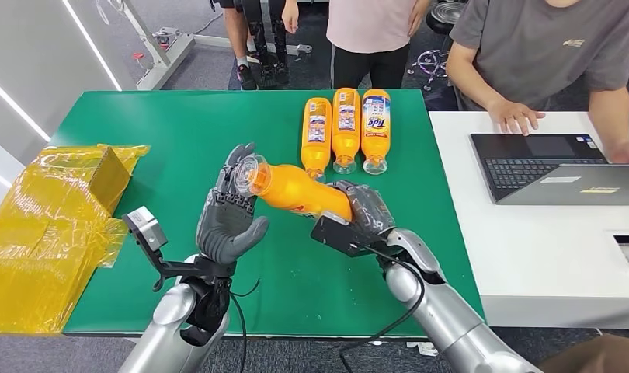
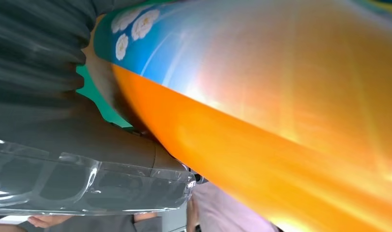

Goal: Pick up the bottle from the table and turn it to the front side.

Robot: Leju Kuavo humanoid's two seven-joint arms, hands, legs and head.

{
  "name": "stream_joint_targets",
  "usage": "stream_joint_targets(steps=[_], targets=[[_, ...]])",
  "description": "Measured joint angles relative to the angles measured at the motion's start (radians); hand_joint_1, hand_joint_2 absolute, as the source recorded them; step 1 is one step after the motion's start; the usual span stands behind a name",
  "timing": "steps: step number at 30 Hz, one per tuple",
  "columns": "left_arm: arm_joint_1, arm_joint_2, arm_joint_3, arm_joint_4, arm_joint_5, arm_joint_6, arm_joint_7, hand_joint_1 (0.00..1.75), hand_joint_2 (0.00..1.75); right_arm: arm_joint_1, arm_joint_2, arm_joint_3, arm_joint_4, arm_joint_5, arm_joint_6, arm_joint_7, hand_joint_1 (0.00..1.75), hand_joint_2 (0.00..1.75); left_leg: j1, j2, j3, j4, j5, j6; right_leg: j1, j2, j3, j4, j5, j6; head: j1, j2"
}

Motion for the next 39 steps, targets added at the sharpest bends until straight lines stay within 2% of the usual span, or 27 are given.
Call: stream_joint_targets(steps=[10,20,39], targets=[[-0.031,-0.005,0.001,0.034,0.026,-0.001,0.008,0.0,1.75,-0.08,0.015,0.039,0.054,0.004,0.099,-0.007,1.75,1.75,0.0,0.0,0.0,0.0,0.0,0.0,0.0,0.0,0.0,0.0,0.0,0.0,0.0,0.0],[-0.045,-0.015,0.012,0.044,0.026,0.017,0.033,0.0,1.75,-0.148,0.053,0.089,0.085,-0.056,0.148,-0.014,1.75,1.75,0.0,0.0,0.0,0.0,0.0,0.0,0.0,0.0,0.0,0.0,0.0,0.0,0.0,0.0],[-0.03,-0.041,0.056,0.092,0.011,0.036,0.038,0.0,1.75,-0.132,0.056,0.15,0.118,-0.101,0.153,-0.013,1.75,1.75,0.0,0.0,0.0,0.0,0.0,0.0,0.0,0.0,0.0,0.0,0.0,0.0,0.0,0.0]])
